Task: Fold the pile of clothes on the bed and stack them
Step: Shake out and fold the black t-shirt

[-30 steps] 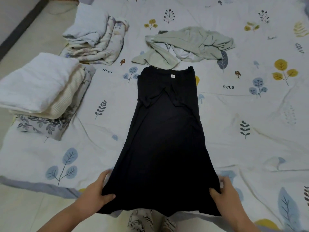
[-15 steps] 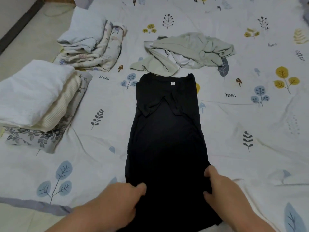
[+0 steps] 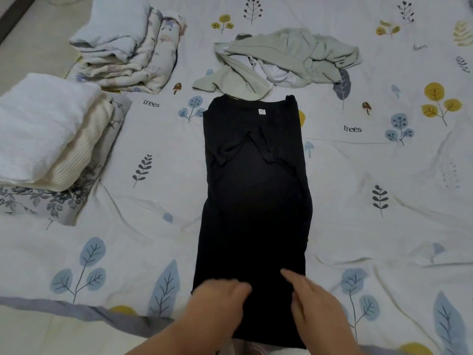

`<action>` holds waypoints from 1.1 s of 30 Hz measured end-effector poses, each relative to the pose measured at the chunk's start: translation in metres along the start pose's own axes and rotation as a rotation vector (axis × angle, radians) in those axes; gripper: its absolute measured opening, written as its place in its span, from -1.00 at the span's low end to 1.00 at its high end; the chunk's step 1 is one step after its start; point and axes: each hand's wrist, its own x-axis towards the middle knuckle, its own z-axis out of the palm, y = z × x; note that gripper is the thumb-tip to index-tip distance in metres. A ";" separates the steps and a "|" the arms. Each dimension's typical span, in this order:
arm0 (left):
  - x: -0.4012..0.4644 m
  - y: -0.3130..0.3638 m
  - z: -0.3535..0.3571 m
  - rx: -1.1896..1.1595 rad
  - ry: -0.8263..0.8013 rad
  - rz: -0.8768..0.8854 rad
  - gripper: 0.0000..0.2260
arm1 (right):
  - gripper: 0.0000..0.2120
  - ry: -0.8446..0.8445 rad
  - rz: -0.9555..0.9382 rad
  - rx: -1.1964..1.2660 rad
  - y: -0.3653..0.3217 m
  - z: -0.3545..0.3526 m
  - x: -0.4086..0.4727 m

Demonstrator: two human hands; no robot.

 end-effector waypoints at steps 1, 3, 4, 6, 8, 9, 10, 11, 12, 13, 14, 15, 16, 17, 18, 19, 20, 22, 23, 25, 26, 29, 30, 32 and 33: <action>-0.003 -0.008 0.007 0.019 0.083 -0.072 -0.62 | -0.51 -0.012 0.043 -0.079 0.005 0.006 -0.002; -0.016 -0.033 0.029 0.203 0.070 -0.203 -0.38 | -0.30 -0.056 0.027 -0.265 0.021 0.020 -0.001; -0.022 -0.043 0.039 0.247 -0.028 -0.219 -0.29 | -0.20 -0.054 -0.034 -0.332 0.031 0.030 -0.002; -0.031 -0.055 0.054 0.242 -0.180 -0.165 -0.19 | -0.16 -0.124 -0.085 -0.441 0.044 0.042 -0.004; -0.035 -0.060 0.059 0.242 -0.224 -0.110 -0.20 | -0.24 -0.119 -0.120 -0.470 0.050 0.050 -0.010; -0.036 -0.061 0.057 0.259 -0.206 -0.085 -0.25 | -0.36 -0.096 -0.112 -0.477 0.046 0.046 -0.009; -0.036 -0.062 0.052 0.266 -0.194 -0.071 -0.30 | -0.49 -0.025 -0.144 -0.486 0.046 0.045 -0.009; -0.037 -0.063 0.048 0.260 -0.193 -0.046 -0.30 | -0.57 0.044 -0.189 -0.503 0.047 0.043 -0.010; -0.040 -0.066 0.045 0.261 -0.208 -0.015 -0.21 | -0.59 0.112 -0.242 -0.502 0.049 0.042 -0.012; -0.044 -0.070 0.042 0.266 -0.212 0.021 -0.09 | -0.58 0.154 -0.293 -0.507 0.050 0.037 -0.015; -0.049 -0.074 0.038 0.280 -0.219 0.044 -0.01 | -0.58 0.198 -0.354 -0.516 0.053 0.035 -0.019; -0.056 -0.077 0.035 0.305 -0.215 0.075 0.03 | -0.58 0.201 -0.387 -0.547 0.057 0.035 -0.024; -0.061 -0.080 0.034 0.328 -0.223 0.109 0.04 | -0.57 0.205 -0.414 -0.584 0.063 0.036 -0.028; -0.066 -0.081 0.036 0.356 -0.238 0.143 0.06 | -0.57 0.182 -0.429 -0.610 0.067 0.038 -0.031; -0.069 -0.082 0.040 0.391 -0.260 0.163 0.08 | -0.57 0.170 -0.446 -0.627 0.071 0.041 -0.032; -0.071 -0.082 0.043 0.414 -0.283 0.170 0.13 | -0.57 0.152 -0.445 -0.633 0.074 0.044 -0.033; -0.072 -0.082 0.047 0.416 -0.307 0.163 0.18 | -0.56 0.154 -0.445 -0.639 0.075 0.046 -0.032; -0.070 -0.076 0.049 0.395 -0.322 0.137 0.19 | -0.57 0.162 -0.460 -0.616 0.070 0.045 -0.025; -0.068 -0.071 0.049 0.383 -0.310 0.131 0.13 | -0.61 0.171 -0.479 -0.598 0.068 0.044 -0.021; -0.066 -0.064 0.048 0.345 -0.286 0.149 -0.09 | -0.71 0.149 -0.515 -0.550 0.066 0.042 -0.015; -0.066 -0.061 0.047 0.331 -0.274 0.163 -0.22 | -0.74 0.123 -0.526 -0.521 0.065 0.040 -0.013; -0.068 -0.062 0.051 0.275 -0.173 0.239 -0.63 | -0.76 0.122 -0.545 -0.444 0.062 0.037 -0.012; -0.068 -0.062 0.050 0.230 -0.154 0.230 -0.74 | -0.68 0.124 -0.519 -0.419 0.060 0.034 -0.010; -0.061 -0.061 0.041 0.086 -0.136 0.153 -0.80 | -0.66 0.101 -0.446 -0.297 0.058 0.031 -0.006; -0.055 -0.057 0.031 -0.013 -0.158 0.084 -0.76 | -0.74 0.082 -0.394 -0.211 0.055 0.027 -0.004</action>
